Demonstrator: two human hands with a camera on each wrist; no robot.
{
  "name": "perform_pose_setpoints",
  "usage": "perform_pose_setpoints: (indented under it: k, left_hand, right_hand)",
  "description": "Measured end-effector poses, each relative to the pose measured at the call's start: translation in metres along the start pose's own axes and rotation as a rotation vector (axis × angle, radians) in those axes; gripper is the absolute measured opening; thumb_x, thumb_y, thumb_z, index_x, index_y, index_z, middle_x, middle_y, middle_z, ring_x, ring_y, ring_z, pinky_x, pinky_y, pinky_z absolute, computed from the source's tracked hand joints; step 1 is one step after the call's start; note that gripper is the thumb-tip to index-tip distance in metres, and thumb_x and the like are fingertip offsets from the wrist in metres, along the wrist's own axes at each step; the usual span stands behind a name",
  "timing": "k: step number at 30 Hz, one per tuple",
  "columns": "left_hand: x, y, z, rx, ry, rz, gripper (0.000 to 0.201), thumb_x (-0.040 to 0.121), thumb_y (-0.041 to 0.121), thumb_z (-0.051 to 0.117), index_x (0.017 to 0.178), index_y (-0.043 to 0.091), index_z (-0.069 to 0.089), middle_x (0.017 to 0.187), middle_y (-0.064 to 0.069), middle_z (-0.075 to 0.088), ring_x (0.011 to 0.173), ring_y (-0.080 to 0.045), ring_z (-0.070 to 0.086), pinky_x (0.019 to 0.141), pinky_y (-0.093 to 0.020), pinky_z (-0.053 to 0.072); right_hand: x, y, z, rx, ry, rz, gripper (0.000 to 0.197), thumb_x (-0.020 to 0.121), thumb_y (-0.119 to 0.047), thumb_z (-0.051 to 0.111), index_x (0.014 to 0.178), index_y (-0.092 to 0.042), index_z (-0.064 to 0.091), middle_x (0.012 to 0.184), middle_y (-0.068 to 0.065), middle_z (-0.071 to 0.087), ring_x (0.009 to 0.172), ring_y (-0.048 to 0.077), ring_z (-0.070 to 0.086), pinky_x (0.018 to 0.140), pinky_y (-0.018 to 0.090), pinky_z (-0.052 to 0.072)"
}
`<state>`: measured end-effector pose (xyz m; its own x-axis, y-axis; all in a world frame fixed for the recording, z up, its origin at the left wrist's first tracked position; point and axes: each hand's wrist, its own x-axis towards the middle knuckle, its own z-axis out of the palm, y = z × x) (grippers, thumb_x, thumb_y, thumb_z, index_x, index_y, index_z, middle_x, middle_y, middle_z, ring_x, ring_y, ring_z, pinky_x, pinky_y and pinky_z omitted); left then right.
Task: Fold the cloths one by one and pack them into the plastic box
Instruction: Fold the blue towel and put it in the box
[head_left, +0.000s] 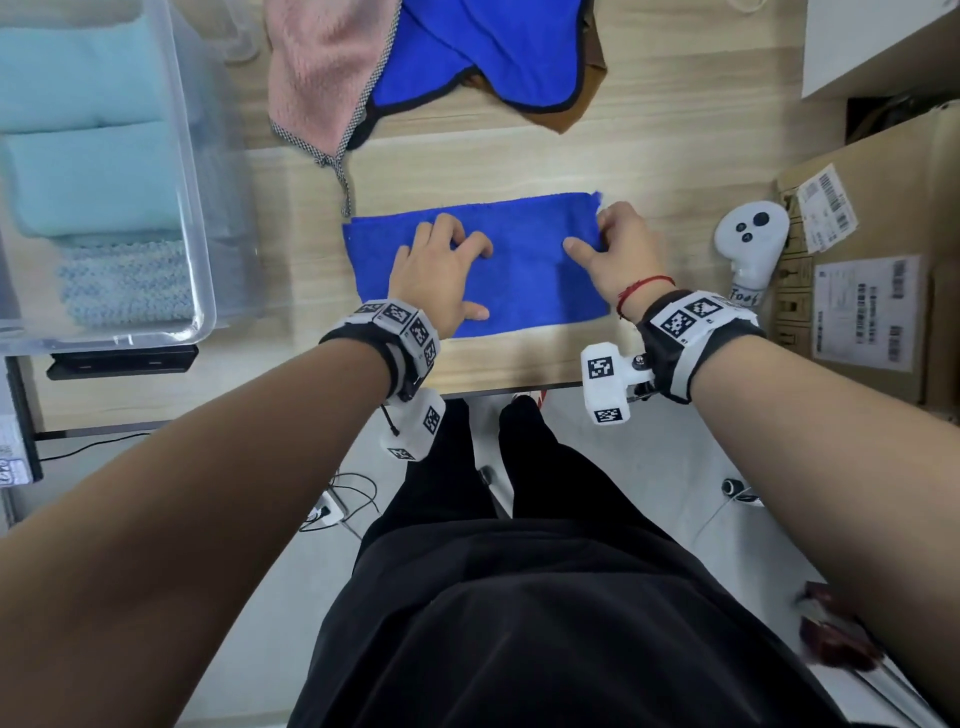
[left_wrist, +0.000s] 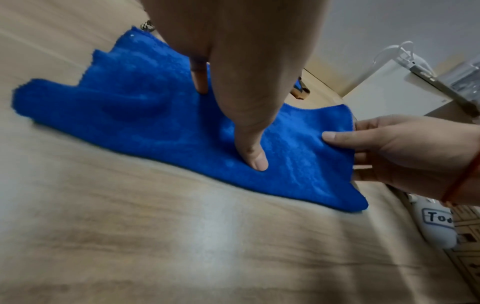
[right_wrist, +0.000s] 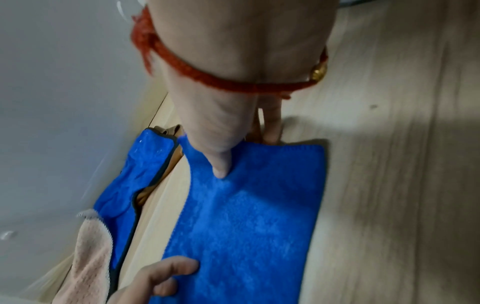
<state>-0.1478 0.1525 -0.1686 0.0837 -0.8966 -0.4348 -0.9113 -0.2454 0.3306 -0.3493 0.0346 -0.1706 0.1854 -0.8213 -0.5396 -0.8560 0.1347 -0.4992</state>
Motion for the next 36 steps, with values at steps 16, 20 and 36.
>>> perform_pose_setpoints:
  k: [16,20,36]
  left_hand:
    - [-0.041,-0.019,-0.004,-0.185,0.024,-0.189,0.060,0.072,0.038,0.080,0.124,0.027,0.053,0.127,0.001,0.042,0.116,-0.020,0.042,0.091,-0.037,0.045]
    - [-0.065,-0.059,0.003,-0.232,0.018,-0.244,0.053,0.076,0.029,0.077,0.124,0.020,0.055,0.125,-0.002,0.044,0.115,-0.019,0.046,0.094,-0.030,0.042]
    - [-0.076,-0.100,-0.005,-0.755,-0.051,-0.239,0.075,0.050,0.063,0.084,0.106,0.019,0.062,0.099,0.004,0.063,0.090,-0.013,0.056,0.085,-0.033,0.048]
  right_hand:
    - [-0.026,-0.034,-0.003,0.330,-0.136,-0.007,0.012,0.079,-0.031,0.067,0.089,-0.027,0.061,0.088,0.008,0.074,0.084,0.026,0.071,0.083,0.047,0.056]
    - [-0.032,-0.070,0.014,0.248,-0.139,-0.131,0.014,0.086,-0.028,0.061,0.097,-0.019,0.062,0.085,0.009,0.073,0.085,0.027,0.069,0.085,0.044,0.054]
    - [-0.064,-0.156,0.114,0.010,-0.406,-0.234,0.027,0.097,-0.032,0.052,0.119,-0.015,0.054,0.076,0.004,0.071,0.060,0.023,0.068,0.059,0.029,0.058]
